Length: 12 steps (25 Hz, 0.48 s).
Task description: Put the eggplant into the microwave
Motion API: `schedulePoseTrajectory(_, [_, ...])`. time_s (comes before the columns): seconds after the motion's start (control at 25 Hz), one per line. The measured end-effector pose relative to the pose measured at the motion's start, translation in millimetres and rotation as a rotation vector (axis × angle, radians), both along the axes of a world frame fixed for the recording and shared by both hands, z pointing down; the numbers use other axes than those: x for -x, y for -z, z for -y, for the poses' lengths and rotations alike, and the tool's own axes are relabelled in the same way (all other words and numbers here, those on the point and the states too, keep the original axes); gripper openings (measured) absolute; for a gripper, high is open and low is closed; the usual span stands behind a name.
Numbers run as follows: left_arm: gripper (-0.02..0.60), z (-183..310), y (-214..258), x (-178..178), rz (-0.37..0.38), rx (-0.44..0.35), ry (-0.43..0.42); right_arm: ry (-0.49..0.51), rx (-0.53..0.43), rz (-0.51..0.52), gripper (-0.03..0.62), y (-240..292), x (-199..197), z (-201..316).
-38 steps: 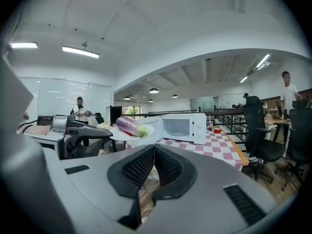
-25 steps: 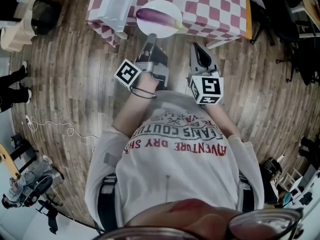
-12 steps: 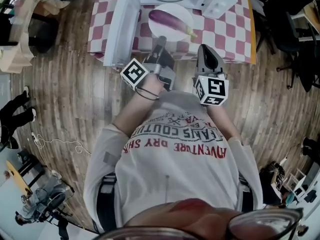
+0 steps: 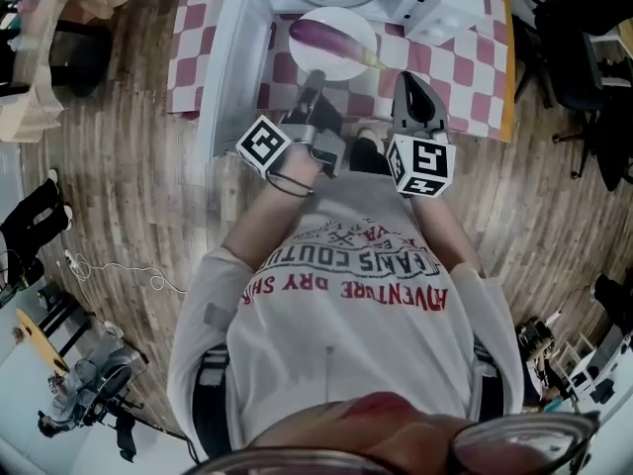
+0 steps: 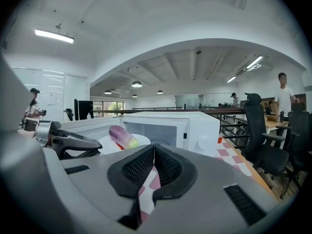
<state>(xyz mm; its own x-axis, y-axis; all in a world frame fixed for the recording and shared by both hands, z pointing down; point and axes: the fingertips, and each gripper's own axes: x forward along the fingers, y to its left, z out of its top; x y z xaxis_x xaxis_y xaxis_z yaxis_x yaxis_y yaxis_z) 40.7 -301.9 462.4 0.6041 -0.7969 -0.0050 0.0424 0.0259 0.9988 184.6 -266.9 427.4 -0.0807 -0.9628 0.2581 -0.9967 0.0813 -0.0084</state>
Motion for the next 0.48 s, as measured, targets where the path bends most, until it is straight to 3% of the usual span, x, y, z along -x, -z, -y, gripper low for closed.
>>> schedulePoseTrajectory(0.48, [0.031, 51, -33, -29, 0.031, 0.052, 0.135, 0.178, 0.078, 0.007, 0.026, -29, -23, 69])
